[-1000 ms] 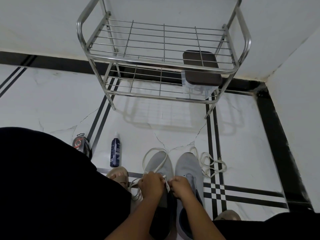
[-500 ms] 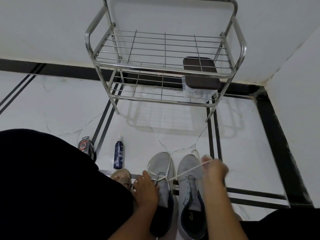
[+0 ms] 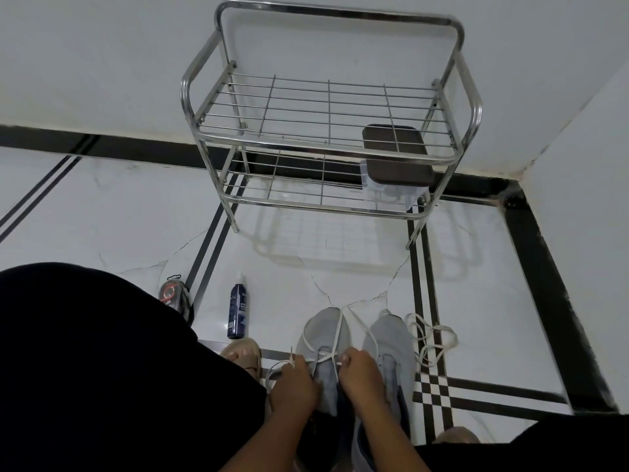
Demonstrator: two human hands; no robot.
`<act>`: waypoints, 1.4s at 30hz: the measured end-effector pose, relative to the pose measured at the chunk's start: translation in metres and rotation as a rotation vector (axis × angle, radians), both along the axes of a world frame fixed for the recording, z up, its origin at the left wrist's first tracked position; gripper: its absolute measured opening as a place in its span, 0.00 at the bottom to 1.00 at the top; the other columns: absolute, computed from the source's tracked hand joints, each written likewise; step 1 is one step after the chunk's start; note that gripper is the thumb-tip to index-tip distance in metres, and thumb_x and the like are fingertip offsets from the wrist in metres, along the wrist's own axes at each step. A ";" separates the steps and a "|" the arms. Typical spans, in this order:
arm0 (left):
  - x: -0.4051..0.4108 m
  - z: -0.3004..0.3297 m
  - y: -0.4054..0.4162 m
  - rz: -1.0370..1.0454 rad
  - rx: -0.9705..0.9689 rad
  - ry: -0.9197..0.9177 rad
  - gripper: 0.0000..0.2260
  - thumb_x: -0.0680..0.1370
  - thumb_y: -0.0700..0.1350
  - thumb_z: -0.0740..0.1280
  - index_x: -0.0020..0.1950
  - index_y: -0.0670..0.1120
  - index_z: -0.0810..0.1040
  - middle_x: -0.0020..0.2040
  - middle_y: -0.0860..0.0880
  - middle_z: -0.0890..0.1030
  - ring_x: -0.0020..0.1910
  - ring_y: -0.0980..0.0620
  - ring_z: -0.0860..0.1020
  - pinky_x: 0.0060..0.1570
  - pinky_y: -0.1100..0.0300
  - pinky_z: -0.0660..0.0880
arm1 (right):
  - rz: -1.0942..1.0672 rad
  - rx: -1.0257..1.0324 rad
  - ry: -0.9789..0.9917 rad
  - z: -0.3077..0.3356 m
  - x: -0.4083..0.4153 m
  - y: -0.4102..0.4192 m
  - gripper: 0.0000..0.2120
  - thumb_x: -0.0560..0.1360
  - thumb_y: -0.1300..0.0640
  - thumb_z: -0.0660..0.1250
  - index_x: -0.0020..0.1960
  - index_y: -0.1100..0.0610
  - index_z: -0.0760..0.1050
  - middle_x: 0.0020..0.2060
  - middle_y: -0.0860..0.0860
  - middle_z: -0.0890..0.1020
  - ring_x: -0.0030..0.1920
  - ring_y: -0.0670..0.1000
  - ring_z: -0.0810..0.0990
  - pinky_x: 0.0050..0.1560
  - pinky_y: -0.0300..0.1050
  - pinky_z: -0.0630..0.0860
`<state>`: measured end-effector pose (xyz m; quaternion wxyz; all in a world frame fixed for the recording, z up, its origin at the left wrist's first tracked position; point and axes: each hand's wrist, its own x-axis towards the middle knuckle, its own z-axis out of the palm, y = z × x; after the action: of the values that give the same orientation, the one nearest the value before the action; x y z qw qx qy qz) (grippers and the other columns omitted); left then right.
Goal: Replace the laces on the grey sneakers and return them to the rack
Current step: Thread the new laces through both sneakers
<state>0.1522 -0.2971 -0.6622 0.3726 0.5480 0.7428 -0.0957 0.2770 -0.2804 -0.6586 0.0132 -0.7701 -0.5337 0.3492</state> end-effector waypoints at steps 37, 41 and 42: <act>-0.005 0.009 0.016 0.132 -0.098 -0.065 0.19 0.72 0.49 0.64 0.62 0.48 0.73 0.60 0.44 0.79 0.60 0.43 0.77 0.57 0.54 0.74 | -0.299 -0.091 -0.003 0.039 0.025 0.017 0.10 0.77 0.58 0.59 0.43 0.59 0.77 0.42 0.56 0.81 0.45 0.56 0.80 0.46 0.45 0.76; -0.013 0.011 0.014 0.094 -0.068 -0.034 0.15 0.75 0.47 0.60 0.62 0.47 0.71 0.61 0.44 0.78 0.61 0.43 0.76 0.60 0.52 0.74 | -1.102 0.319 0.111 0.084 0.083 0.023 0.09 0.77 0.64 0.62 0.52 0.69 0.77 0.44 0.64 0.81 0.45 0.64 0.82 0.38 0.48 0.74; -0.014 0.012 0.012 0.080 -0.055 -0.027 0.15 0.76 0.47 0.59 0.62 0.46 0.70 0.62 0.43 0.78 0.62 0.43 0.76 0.60 0.52 0.73 | -1.192 0.380 0.103 0.091 0.094 0.027 0.09 0.77 0.65 0.63 0.53 0.69 0.76 0.47 0.65 0.81 0.47 0.64 0.82 0.40 0.49 0.75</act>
<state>0.1383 -0.2850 -0.6504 0.4013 0.5087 0.7559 -0.0938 0.3710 -0.2537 -0.5679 0.3681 -0.9018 -0.0639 0.2172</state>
